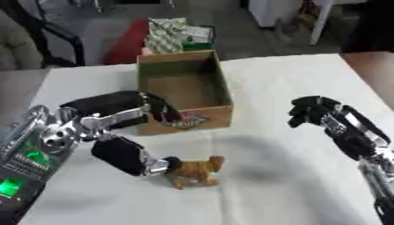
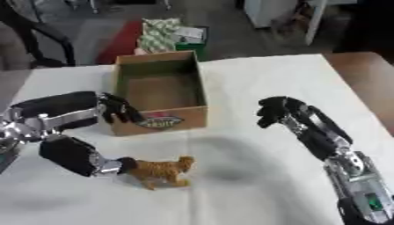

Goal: Pick up objects on the table and place them in the box.

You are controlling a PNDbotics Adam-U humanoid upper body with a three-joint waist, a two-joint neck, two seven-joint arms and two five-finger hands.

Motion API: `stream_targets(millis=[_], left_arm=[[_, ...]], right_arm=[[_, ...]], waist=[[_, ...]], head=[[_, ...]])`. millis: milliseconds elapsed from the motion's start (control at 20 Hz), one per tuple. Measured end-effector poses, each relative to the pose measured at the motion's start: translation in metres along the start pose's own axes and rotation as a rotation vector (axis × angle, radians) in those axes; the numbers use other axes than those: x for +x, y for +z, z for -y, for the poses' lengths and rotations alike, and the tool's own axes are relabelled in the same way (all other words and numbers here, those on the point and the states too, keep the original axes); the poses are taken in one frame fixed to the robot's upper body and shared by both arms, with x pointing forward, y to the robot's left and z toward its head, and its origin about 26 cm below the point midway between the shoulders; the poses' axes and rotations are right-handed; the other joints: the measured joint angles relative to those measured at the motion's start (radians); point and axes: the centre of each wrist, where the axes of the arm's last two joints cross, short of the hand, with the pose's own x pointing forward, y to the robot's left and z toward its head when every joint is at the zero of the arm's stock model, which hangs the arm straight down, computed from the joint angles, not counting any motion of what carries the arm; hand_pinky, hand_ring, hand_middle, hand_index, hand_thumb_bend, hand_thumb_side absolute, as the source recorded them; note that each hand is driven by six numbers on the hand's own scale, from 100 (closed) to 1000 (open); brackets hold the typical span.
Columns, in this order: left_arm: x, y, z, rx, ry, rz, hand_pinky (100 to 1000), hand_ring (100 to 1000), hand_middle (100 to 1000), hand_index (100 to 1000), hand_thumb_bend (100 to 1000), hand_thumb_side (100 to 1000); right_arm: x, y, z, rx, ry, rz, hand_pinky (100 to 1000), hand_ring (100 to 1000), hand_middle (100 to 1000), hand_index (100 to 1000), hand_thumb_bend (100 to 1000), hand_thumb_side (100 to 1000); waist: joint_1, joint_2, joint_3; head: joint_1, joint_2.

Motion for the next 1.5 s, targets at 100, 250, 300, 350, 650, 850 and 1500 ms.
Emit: stream_targets(millis=[100, 250, 300, 350, 650, 850, 1500], left_arm=[[-0.001, -0.004, 0.002, -0.006, 0.0, -0.006, 752, 805, 766, 877, 476, 563], [-0.003, -0.01, 0.007, -0.015, 0.001, -0.015, 751, 804, 764, 876, 479, 574], [-0.004, -0.013, 0.009, -0.021, 0.001, -0.019, 751, 804, 764, 876, 481, 579], [-0.005, -0.015, 0.011, -0.027, 0.002, -0.021, 751, 804, 764, 876, 481, 579], [-0.009, -0.032, 0.026, -0.092, 0.011, -0.015, 750, 804, 758, 870, 485, 609], [-0.012, -0.041, 0.035, -0.135, 0.017, -0.011, 749, 803, 756, 868, 478, 616], [-0.036, -0.069, 0.074, -0.18, 0.05, -0.072, 735, 784, 730, 843, 412, 531]], right_arm=[[0.0, 0.0, 0.0, 0.0, 0.0, 0.0, 625, 617, 629, 802, 100, 770], [0.0, 0.0, 0.0, 0.001, -0.001, -0.001, 626, 618, 629, 802, 100, 771], [0.0, 0.0, 0.0, 0.002, -0.001, -0.001, 626, 618, 629, 802, 100, 770], [0.0, 0.0, 0.0, 0.002, -0.001, -0.001, 626, 618, 629, 802, 100, 770], [0.0, 0.0, 0.0, 0.004, -0.001, 0.0, 626, 618, 629, 802, 100, 772], [0.0, 0.0, -0.001, 0.004, -0.003, 0.001, 626, 618, 629, 802, 100, 773], [-0.001, 0.0, -0.003, 0.005, -0.01, 0.0, 626, 618, 629, 802, 100, 776]], waist=[[0.0, 0.0, -0.001], [0.0, 0.0, -0.003], [0.0, 0.0, -0.004], [0.0, 0.0, -0.005], [0.0, 0.0, -0.009], [0.0, 0.0, -0.011], [0.0, 0.0, -0.021]], head=[[0.0, 0.0], [0.0, 0.0], [0.0, 0.0], [0.0, 0.0], [0.001, 0.0], [0.001, 0.0], [0.006, 0.0]])
